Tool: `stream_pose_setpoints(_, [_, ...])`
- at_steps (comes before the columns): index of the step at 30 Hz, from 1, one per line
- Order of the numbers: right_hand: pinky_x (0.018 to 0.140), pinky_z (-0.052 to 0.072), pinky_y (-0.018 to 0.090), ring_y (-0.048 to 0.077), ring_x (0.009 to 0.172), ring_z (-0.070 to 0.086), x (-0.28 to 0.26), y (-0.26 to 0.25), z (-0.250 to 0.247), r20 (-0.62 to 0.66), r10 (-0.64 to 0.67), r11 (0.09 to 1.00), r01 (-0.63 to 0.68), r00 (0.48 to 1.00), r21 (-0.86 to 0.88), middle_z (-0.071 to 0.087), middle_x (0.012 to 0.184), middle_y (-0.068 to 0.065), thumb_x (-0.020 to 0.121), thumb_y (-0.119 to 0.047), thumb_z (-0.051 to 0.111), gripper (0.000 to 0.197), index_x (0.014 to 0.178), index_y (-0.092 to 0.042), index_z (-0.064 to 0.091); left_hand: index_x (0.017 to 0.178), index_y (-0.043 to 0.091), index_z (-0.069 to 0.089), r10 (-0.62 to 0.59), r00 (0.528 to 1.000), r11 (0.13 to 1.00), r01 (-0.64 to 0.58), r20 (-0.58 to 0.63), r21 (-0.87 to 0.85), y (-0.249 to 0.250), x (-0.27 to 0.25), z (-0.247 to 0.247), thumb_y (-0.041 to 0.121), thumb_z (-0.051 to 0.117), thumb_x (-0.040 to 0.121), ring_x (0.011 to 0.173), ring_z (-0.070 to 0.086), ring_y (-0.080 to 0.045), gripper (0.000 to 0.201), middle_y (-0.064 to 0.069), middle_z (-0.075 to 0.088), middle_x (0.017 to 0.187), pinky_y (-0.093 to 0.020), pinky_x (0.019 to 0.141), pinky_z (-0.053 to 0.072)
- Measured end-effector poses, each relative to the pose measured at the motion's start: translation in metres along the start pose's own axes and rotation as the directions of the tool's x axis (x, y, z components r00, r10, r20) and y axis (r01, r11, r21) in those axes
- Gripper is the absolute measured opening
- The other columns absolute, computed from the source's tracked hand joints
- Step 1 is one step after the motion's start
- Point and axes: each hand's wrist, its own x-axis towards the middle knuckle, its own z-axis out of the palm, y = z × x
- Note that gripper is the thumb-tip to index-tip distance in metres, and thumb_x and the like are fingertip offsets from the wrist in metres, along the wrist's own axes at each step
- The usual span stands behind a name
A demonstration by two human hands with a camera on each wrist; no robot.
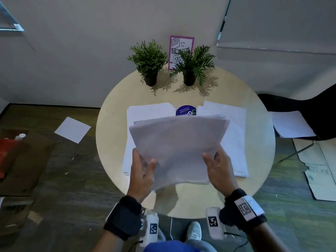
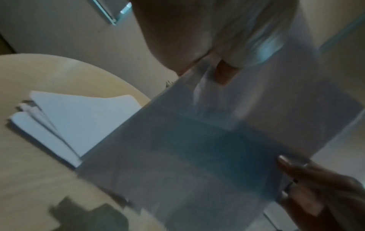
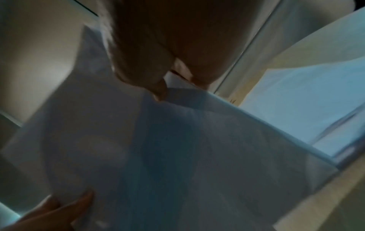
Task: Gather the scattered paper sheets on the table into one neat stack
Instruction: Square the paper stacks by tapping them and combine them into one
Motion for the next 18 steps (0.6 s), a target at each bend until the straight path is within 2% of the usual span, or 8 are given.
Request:
stream_pose_setpoints(3, [0.081,0.05,0.028,0.014,0.092,0.062,-0.027,0.01,-0.017,-0.117,-0.026,1.0,0.026,0.993,0.004,0.065,0.099,-0.005,0.095,-0.016,0.06,0.026,0.102,-0.041,0.056,0.136,0.038,0.031,0.107,0.994,0.991,-0.108,-0.025,-0.078,0.0,-0.024,0.015,0.008,0.051,0.095,0.12,0.053,-0.008,0.055,0.02,0.056,0.124,-0.019,0.096,0.048])
stream_pose_setpoints(6, [0.093,0.049,0.034,0.018,0.106,0.061,-0.053,0.041,-0.02,-0.103,0.053,0.996,-0.06,0.993,-0.066,0.065,0.11,-0.005,0.094,-0.027,0.059,0.025,0.114,-0.041,0.053,0.126,0.053,0.034,0.027,1.0,1.0,-0.027,0.012,-0.013,-0.026,-0.037,0.035,0.018,0.049,0.094,0.11,0.056,-0.003,0.05,0.025,0.057,0.116,-0.017,0.087,0.049])
stream_pose_setpoints(8, [0.093,0.048,0.02,0.013,0.105,0.06,-0.059,0.049,-0.018,-0.115,0.081,0.988,-0.095,0.99,-0.122,0.063,0.111,-0.009,0.096,-0.008,0.059,0.031,0.119,-0.026,0.052,0.113,0.057,0.036,-0.029,0.999,0.997,0.027,0.026,0.07,-0.041,-0.036,0.047,0.023,0.045,0.095,0.1,0.059,-0.001,0.04,0.026,0.059,0.106,-0.019,0.079,0.049])
stream_pose_setpoints(10, [0.078,0.039,-0.001,0.006,0.095,0.057,-0.05,0.042,-0.024,-0.164,0.131,0.977,-0.156,0.978,-0.146,0.06,0.105,-0.011,0.095,0.003,0.056,0.03,0.119,-0.013,0.052,0.112,0.045,0.039,-0.01,1.0,0.992,0.007,0.025,0.122,-0.042,-0.024,0.06,0.02,0.044,0.098,0.092,0.061,-0.002,0.029,0.015,0.062,0.101,-0.018,0.075,0.05])
stream_pose_setpoints(11, [0.072,0.037,-0.004,0.007,0.091,0.057,-0.043,0.038,-0.029,-0.19,0.156,0.971,-0.186,0.969,-0.153,0.061,0.102,-0.008,0.095,0.003,0.056,0.027,0.117,-0.011,0.052,0.111,0.037,0.04,0.007,1.0,0.987,-0.011,0.027,0.162,-0.041,-0.014,0.066,0.015,0.046,0.099,0.086,0.061,0.0,0.025,0.01,0.062,0.096,-0.014,0.073,0.048])
stream_pose_setpoints(13, [0.071,0.042,0.001,0.014,0.088,0.06,-0.028,0.035,-0.045,-0.233,0.153,0.961,-0.199,0.96,-0.192,0.065,0.099,-0.002,0.094,0.0,0.057,0.022,0.11,-0.014,0.051,0.102,0.02,0.042,-0.001,1.0,0.967,-0.006,0.031,0.255,-0.034,0.011,0.079,0.006,0.047,0.098,0.069,0.053,0.002,0.016,0.006,0.054,0.079,-0.016,0.063,0.042])
stream_pose_setpoints(15, [0.082,0.053,0.02,0.017,0.094,0.064,-0.006,0.042,-0.063,-0.251,0.173,0.952,-0.227,0.952,-0.205,0.067,0.103,-0.001,0.094,-0.005,0.059,0.023,0.111,-0.019,0.053,0.09,0.012,0.038,-0.074,0.995,0.938,0.048,0.064,0.343,-0.024,0.039,0.096,0.004,0.047,0.096,0.059,0.04,-0.005,0.013,0.003,0.04,0.07,-0.022,0.057,0.034])
stream_pose_setpoints(18, [0.092,0.055,0.041,0.024,0.106,0.064,0.036,0.063,-0.095,-0.3,0.29,0.907,-0.361,0.909,-0.219,0.067,0.116,0.005,0.091,-0.011,0.065,0.031,0.121,-0.014,0.056,0.096,0.008,0.042,-0.19,0.969,0.916,0.118,0.155,0.384,-0.017,0.083,0.13,0.004,0.045,0.093,0.072,0.044,-0.013,0.007,-0.003,0.048,0.082,-0.02,0.058,0.037])
